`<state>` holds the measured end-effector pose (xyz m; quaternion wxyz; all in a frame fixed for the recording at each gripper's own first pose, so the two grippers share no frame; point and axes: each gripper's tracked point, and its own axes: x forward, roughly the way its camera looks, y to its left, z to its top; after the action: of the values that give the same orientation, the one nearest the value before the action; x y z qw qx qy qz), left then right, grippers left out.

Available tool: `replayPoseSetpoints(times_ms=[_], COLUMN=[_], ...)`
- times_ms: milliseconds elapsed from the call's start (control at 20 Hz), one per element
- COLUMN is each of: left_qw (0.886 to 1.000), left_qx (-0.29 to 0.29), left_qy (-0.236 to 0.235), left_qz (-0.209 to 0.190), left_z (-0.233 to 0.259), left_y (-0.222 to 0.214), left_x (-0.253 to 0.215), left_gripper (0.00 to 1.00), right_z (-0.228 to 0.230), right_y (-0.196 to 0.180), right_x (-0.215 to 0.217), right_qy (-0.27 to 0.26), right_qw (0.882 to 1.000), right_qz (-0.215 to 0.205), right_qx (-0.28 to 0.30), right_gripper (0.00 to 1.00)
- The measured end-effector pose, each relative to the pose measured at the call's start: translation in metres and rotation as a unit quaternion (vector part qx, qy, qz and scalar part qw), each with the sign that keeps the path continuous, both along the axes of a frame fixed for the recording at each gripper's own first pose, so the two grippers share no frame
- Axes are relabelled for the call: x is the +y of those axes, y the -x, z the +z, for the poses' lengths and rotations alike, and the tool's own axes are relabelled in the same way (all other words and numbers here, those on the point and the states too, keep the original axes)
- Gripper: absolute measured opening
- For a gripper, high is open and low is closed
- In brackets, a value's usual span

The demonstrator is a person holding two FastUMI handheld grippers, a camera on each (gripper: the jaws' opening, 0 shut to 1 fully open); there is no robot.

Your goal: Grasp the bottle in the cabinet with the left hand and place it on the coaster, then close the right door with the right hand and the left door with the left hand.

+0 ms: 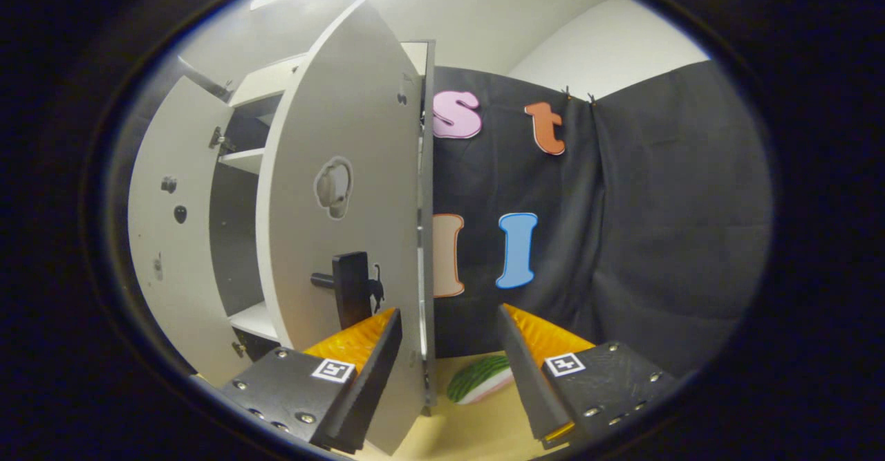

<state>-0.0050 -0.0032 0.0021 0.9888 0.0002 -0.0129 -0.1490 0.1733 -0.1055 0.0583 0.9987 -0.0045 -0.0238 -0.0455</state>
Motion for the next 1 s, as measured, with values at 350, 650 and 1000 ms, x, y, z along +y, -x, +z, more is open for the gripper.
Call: replayPoseSetpoints(times_ms=[350, 650, 1000], left_qw=[0.999, 0.995, 0.985], left_qx=[-0.003, 0.015, 0.008], left_qy=[0.001, 0.011, 0.003], left_qz=[0.038, 0.099, 0.171], left_z=[-0.001, -0.013, -0.010], left_y=[0.002, 0.006, 0.011], left_x=[0.035, 0.089, 0.160], left_gripper=[0.98, 0.98, 0.97], right_z=[-0.009, -0.016, -0.020], right_y=[-0.021, -0.037, -0.034], right_x=[0.043, 0.090, 0.132], right_qy=[-0.004, -0.058, -0.036], right_qw=[1.000, 0.995, 0.993], right_qz=[0.028, 0.073, 0.107], right_qx=[0.007, 0.019, 0.020], right_gripper=[0.85, 0.87, 0.88])
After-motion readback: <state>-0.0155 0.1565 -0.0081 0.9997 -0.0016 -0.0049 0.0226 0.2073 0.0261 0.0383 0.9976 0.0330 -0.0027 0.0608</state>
